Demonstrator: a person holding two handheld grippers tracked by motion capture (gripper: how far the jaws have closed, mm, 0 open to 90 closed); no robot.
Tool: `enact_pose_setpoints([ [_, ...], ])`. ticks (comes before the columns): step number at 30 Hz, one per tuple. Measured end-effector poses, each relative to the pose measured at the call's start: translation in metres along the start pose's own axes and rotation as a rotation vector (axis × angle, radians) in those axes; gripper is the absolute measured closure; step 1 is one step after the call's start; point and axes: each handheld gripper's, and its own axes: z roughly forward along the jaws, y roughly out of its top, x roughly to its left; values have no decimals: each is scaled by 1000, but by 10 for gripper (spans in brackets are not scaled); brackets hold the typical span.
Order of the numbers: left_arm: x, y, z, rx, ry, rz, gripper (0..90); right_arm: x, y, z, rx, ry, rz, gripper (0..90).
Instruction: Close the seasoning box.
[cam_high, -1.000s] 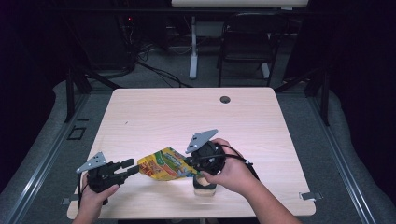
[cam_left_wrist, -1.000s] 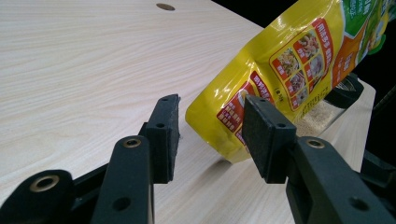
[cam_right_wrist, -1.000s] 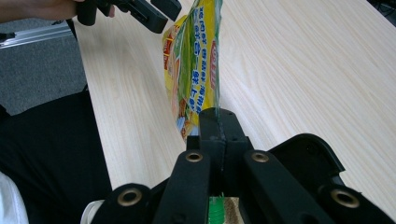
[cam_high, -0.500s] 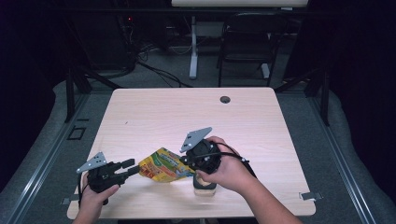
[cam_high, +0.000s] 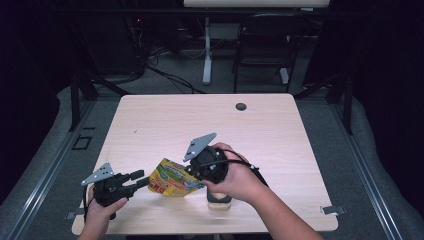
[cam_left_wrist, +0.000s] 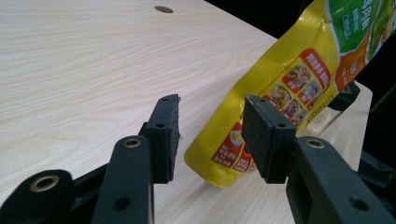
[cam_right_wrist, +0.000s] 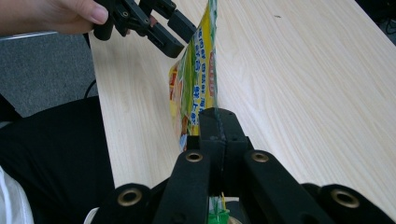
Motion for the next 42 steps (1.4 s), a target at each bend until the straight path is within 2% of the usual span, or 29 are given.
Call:
enact_pose_setpoints([
  [3,-1,0,1,-13,11,-2,570,0,6,2,-2,1,-8,900],
  [5,0,0,-1,-2,1,2,570,0,9,4,-1,4,-12,900],
  [6,-2,0,1,-20,26,0,570,1,10,5,-3,5,-13,900],
  [9,-2,0,0,-26,26,-1,570,1,14,7,-3,11,-17,900],
  [11,0,1,-3,-10,1,0,570,2,17,10,-12,13,-16,900],
  [12,0,2,-3,-12,3,0,570,1,19,11,-5,13,-19,900],
  [13,-1,2,-3,-34,30,-2,570,1,20,12,-8,15,-19,900],
  [14,0,2,-3,-37,31,-5,570,2,21,13,-12,16,-16,900],
  [15,2,3,-5,-25,8,-2,570,1,23,14,-9,19,-19,900],
  [17,3,3,-7,-23,9,-3,570,1,25,16,-9,21,-19,900],
  [23,4,3,-8,-41,23,-12,570,1,34,23,-6,26,-24,900],
  [27,5,3,-10,-35,15,-12,570,2,40,27,1,29,-32,900],
  [29,5,3,-10,-56,42,-17,570,2,41,30,-5,32,-28,900],
  [30,6,3,-11,-48,21,-18,570,3,42,30,-4,32,-27,900],
  [33,7,4,-13,-55,24,-20,570,3,46,33,-3,32,-32,900],
  [35,6,4,-14,-73,49,-25,570,3,48,35,-1,36,-34,900],
  [42,8,4,-16,-73,38,-26,570,6,55,44,-9,44,-37,900],
])
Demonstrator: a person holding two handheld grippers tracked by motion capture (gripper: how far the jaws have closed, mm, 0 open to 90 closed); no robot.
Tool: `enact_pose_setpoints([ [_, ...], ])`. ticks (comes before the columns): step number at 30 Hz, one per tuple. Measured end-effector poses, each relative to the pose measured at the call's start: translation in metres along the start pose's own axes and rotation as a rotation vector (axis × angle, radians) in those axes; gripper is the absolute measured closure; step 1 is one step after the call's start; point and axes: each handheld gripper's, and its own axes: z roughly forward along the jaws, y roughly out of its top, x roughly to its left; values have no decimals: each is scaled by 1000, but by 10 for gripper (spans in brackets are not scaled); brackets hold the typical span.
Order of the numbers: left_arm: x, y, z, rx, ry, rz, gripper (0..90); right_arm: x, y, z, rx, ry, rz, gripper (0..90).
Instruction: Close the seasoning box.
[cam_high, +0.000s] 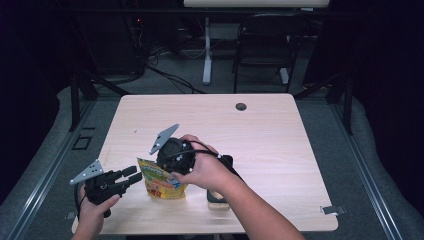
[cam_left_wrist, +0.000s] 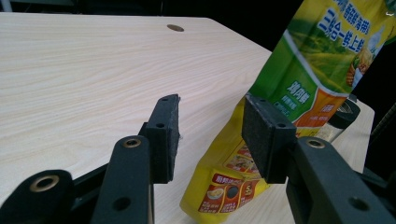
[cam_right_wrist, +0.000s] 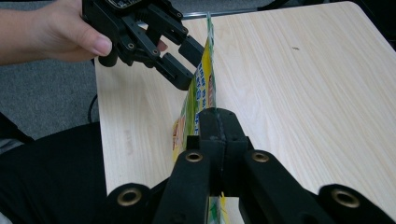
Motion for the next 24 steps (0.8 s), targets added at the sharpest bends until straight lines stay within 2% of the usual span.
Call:
enact_pose_setpoints([
  [4,0,0,0,-10,15,-3,570,0,3,4,0,2,2,900],
  [7,1,0,-1,-13,15,-7,569,-1,5,6,-2,4,7,900],
  [8,2,1,-2,-7,1,-6,569,-1,5,7,-10,4,13,900],
  [18,6,0,-6,-18,19,-20,569,3,12,18,-25,15,13,898],
  [24,7,-1,-6,-17,24,-22,570,3,15,24,-16,15,8,888],
])
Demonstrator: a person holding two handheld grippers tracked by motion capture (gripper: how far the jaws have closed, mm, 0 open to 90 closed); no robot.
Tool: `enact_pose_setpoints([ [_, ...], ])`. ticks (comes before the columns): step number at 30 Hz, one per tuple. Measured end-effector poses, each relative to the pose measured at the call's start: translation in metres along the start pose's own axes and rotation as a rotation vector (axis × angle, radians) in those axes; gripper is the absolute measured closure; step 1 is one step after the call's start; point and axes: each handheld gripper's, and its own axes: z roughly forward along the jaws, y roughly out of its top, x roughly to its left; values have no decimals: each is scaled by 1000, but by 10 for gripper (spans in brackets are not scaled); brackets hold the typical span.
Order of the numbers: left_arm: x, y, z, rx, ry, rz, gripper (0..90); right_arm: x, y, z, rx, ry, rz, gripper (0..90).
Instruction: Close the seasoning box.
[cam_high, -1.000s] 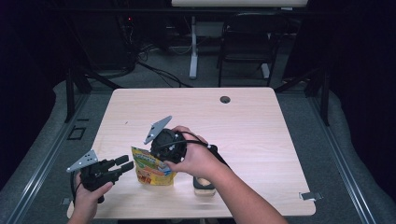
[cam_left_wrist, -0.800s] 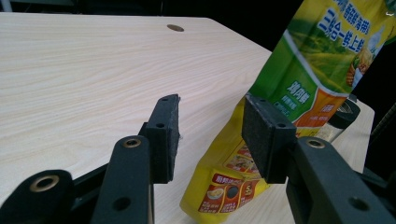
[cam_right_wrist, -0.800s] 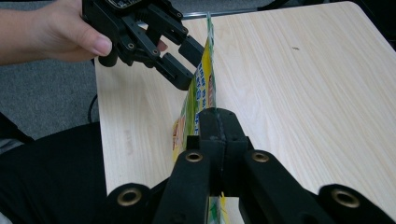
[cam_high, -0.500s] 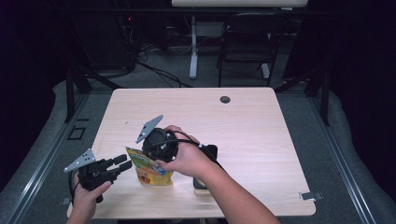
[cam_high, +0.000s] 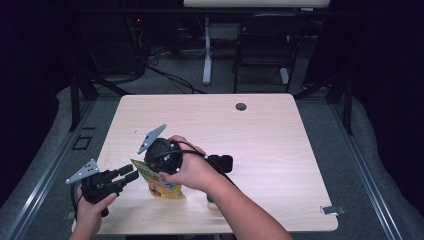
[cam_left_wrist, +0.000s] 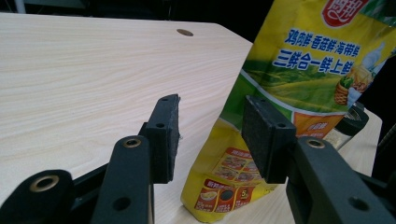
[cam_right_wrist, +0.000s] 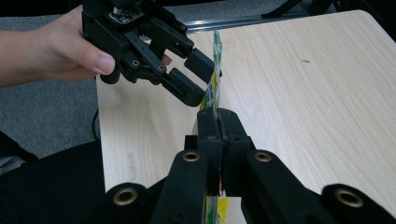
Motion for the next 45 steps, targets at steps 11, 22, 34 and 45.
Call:
enact_pose_setpoints([
  [11,0,-1,2,-8,17,-8,569,1,1,1,-14,6,9,835],
  [22,0,-1,2,-4,18,-6,565,1,4,-3,-51,11,20,744],
  [34,0,0,0,2,10,4,561,4,3,-17,-85,-2,23,660],
  [45,-2,3,-5,-6,21,11,562,6,-12,-40,-90,-24,41,635],
])
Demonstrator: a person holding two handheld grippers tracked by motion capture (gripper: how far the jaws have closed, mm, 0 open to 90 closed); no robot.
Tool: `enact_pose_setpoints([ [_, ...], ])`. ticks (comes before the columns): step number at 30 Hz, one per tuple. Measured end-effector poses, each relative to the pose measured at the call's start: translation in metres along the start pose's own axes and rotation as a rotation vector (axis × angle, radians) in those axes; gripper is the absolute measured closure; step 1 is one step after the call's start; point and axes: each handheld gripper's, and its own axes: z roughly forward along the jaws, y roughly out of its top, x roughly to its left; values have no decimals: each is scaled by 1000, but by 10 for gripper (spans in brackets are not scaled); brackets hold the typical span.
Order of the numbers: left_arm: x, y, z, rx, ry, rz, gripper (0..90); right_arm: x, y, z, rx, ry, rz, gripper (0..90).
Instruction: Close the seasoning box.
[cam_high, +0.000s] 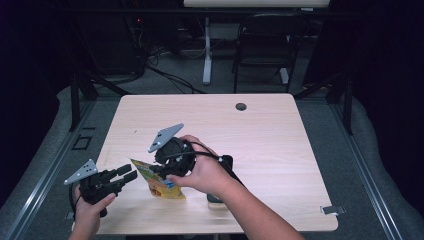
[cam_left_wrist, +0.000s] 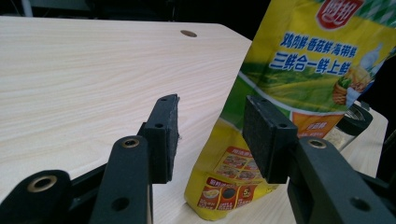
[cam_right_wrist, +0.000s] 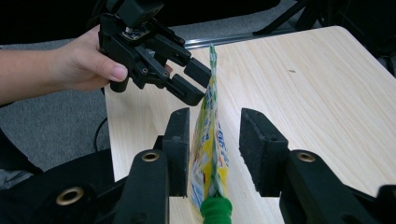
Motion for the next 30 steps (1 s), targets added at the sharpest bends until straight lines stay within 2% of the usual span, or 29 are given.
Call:
enact_pose_setpoints([
  [2,-3,1,0,-12,14,-3,562,-1,-2,-5,-15,-8,12,627],
  [4,-3,3,-1,6,12,2,563,-2,-5,-9,-30,-19,20,621],
  [10,-7,4,-2,5,2,12,562,-13,-20,-23,-46,-86,50,601],
  [12,-7,4,-3,2,6,12,562,-18,-26,-28,-57,-89,76,596],
  [17,-8,3,-3,9,8,13,561,-29,-41,-39,-70,-144,123,586],
  [21,-8,3,-3,12,10,12,561,-39,-53,-47,-62,-187,162,577],
  [25,-8,3,-3,10,13,14,561,-49,-65,-51,-55,-209,206,577],
  [30,-8,3,-3,10,13,16,561,-56,-78,-54,-51,-232,233,581],
])
